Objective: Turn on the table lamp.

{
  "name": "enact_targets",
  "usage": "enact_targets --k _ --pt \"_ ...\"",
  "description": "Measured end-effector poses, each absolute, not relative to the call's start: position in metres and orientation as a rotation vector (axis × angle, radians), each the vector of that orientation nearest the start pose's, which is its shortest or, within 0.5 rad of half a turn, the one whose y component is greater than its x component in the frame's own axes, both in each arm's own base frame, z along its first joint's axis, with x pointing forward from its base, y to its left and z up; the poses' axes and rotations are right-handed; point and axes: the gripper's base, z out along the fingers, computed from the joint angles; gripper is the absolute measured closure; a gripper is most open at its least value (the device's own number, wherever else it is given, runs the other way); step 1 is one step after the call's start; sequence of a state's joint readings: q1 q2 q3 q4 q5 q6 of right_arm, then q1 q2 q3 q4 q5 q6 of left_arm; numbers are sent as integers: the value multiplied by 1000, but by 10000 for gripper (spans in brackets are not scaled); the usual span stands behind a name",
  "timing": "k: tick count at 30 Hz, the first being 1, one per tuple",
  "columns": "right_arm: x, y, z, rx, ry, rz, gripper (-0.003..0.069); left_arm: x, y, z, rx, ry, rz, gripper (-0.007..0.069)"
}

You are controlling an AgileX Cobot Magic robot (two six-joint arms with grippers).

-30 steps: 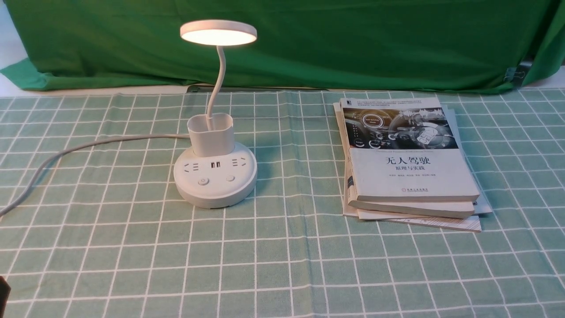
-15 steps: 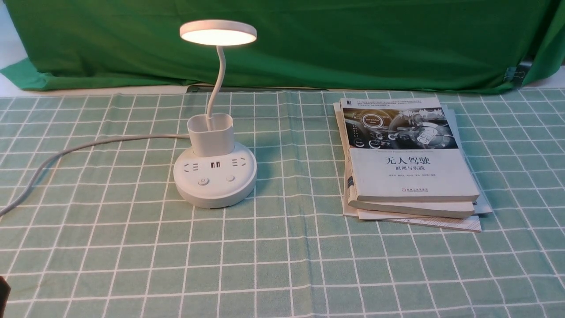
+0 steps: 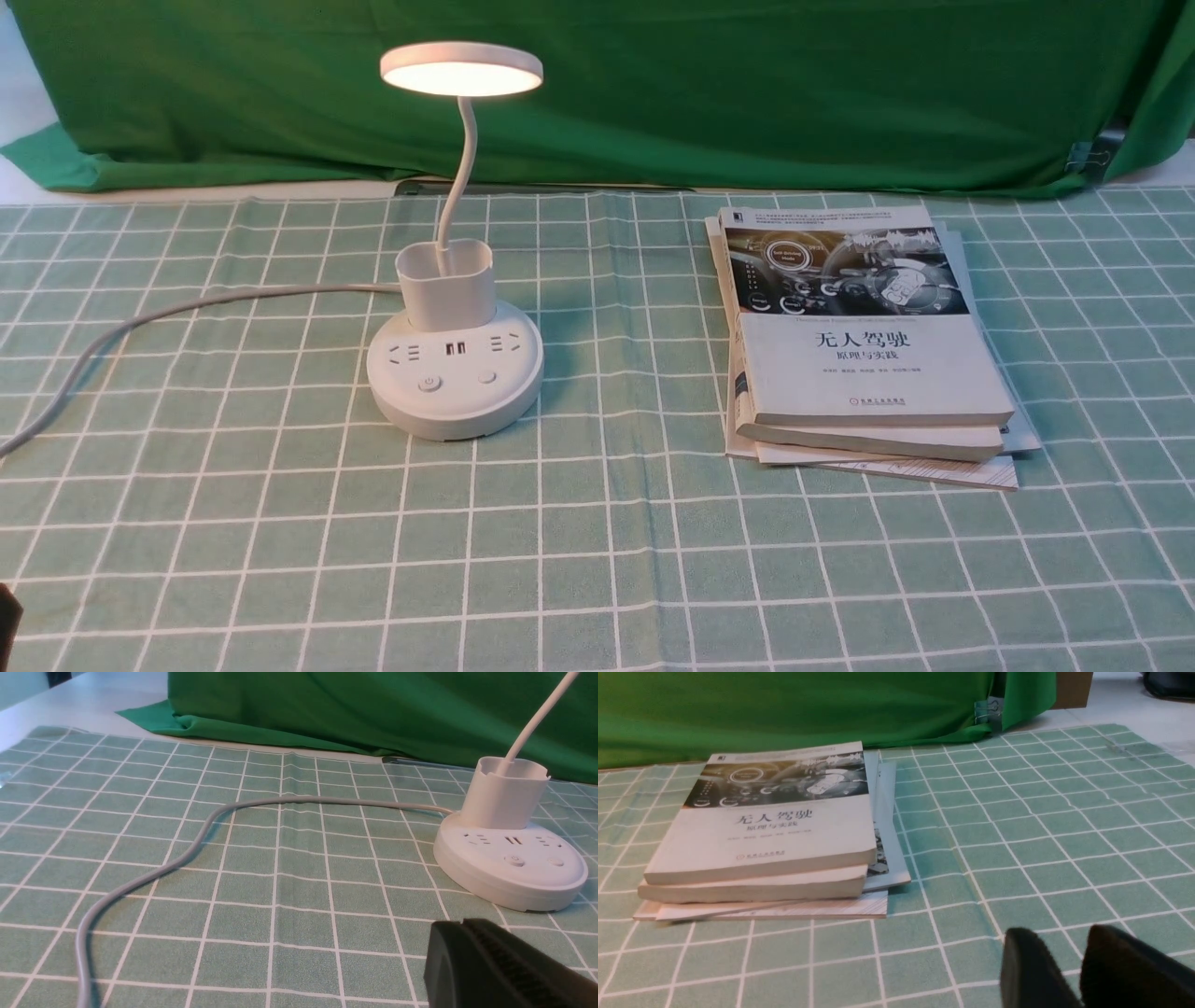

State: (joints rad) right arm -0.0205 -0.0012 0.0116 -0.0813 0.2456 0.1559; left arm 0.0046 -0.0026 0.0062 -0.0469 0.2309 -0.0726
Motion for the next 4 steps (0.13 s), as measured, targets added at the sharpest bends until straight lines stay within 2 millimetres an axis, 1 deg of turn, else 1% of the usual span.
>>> enact_targets --k 4 --pt "56 -3 187 99 1736 24 421 56 -1 190 -98 1716 -93 603"
